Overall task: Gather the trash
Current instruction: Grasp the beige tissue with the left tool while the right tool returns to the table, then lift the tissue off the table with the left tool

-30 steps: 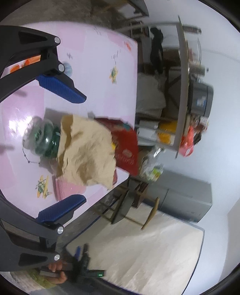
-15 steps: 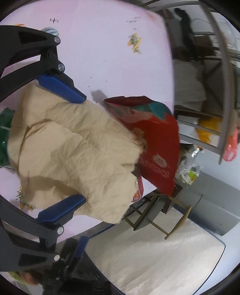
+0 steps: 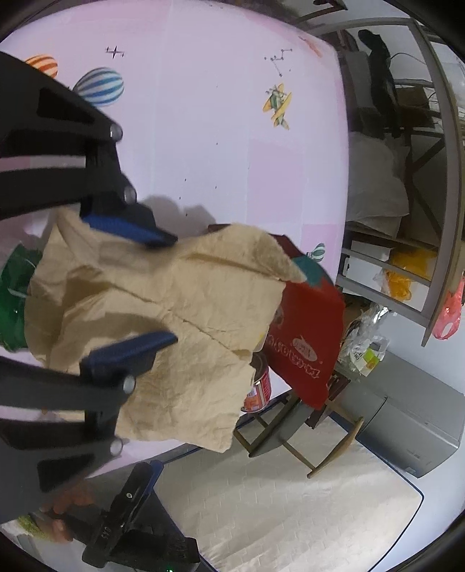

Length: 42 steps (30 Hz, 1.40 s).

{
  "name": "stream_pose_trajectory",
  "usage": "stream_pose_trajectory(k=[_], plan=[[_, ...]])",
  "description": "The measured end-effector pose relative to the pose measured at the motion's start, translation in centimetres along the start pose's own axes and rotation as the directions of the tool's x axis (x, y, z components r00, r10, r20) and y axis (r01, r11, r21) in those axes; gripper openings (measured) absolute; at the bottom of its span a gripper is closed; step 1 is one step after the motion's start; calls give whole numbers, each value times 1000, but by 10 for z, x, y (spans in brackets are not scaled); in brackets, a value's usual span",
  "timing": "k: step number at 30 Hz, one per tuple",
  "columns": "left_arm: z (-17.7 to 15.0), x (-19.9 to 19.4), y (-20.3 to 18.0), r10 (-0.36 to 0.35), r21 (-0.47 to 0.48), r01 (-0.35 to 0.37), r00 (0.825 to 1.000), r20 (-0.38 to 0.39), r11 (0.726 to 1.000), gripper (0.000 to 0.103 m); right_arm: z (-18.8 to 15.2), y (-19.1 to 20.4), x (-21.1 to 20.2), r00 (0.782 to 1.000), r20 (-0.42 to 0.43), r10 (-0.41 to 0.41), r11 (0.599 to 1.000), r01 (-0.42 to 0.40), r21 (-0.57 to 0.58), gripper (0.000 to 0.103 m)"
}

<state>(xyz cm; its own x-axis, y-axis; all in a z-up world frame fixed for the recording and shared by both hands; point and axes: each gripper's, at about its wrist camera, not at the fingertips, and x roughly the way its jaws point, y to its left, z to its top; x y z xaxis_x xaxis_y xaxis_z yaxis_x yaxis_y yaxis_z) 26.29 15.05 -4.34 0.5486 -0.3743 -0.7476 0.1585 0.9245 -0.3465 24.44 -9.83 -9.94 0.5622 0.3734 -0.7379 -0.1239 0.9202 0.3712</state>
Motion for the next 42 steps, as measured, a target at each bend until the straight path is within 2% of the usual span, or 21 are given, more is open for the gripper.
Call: stream_pose_trajectory(k=[3,5,10,16,19,21,23,25,27,28,30,31,32,33,34,37,39,40,42], plan=[[-1,-6,0,13,8,-13,1000,13,1000,27,-1,0,-2,1000,4,-3,1000,3,-1,83],[-2,-14,0,22,13,-22,999,33,1000,13,-1,0,-3,1000,7,-5,1000,5,-2,83],[-1,-38,-6,33,47,-38,993,111,998,4,-2,-1,-9,1000,17,-7,1000,7,-3,83],[-5,-81,-25,54,118,-88,964,262,989,1,-3,0,-18,999,36,-5,1000,5,-1,83],[-13,-106,-47,29,189,-99,939,343,977,1,-4,-1,-26,999,53,-7,1000,7,1,83],[-21,-124,-68,10,268,-128,916,401,955,1,-5,-3,-31,998,63,-9,1000,9,4,83],[-33,-139,-92,2,354,-180,893,450,918,1,-5,-6,-37,997,74,-15,1000,14,10,83],[-53,-147,-121,4,458,-265,869,496,848,1,-5,-10,-43,996,86,-21,1000,19,20,83],[-73,-145,-142,8,533,-324,860,510,782,1,-7,-14,-49,995,95,-26,999,24,28,83],[-85,-142,-152,9,572,-348,859,511,743,1,-7,-16,-53,994,102,-29,999,26,33,83],[-116,-124,-172,13,660,-367,879,476,656,1,-10,-21,-59,993,111,-35,999,30,43,83],[-126,-117,-177,14,684,-359,891,455,635,1,-13,-24,-63,992,116,-38,998,32,50,83],[-140,-106,-182,16,712,-335,910,415,618,1,-14,-26,-65,992,117,-40,998,34,53,83],[-153,-96,-186,10,731,-297,929,369,615,1,-17,-27,-68,992,117,-41,998,35,54,83],[-164,-88,-188,0,739,-249,947,320,626,1,-20,-29,-71,992,115,-44,998,38,53,83],[-179,-75,-189,-30,719,-127,979,202,684,1,-28,-31,-77,993,107,-47,998,43,44,83],[-181,-69,-182,-65,655,-29,991,118,755,1,-34,-32,-81,994,97,-50,998,47,34,83],[-178,-65,-178,-69,625,-7,993,97,780,1,-37,-32,-81,995,87,-50,998,47,28,83],[-172,-54,-160,-65,524,30,997,48,851,1,-41,-33,-82,997,72,-39,999,38,23,82]])
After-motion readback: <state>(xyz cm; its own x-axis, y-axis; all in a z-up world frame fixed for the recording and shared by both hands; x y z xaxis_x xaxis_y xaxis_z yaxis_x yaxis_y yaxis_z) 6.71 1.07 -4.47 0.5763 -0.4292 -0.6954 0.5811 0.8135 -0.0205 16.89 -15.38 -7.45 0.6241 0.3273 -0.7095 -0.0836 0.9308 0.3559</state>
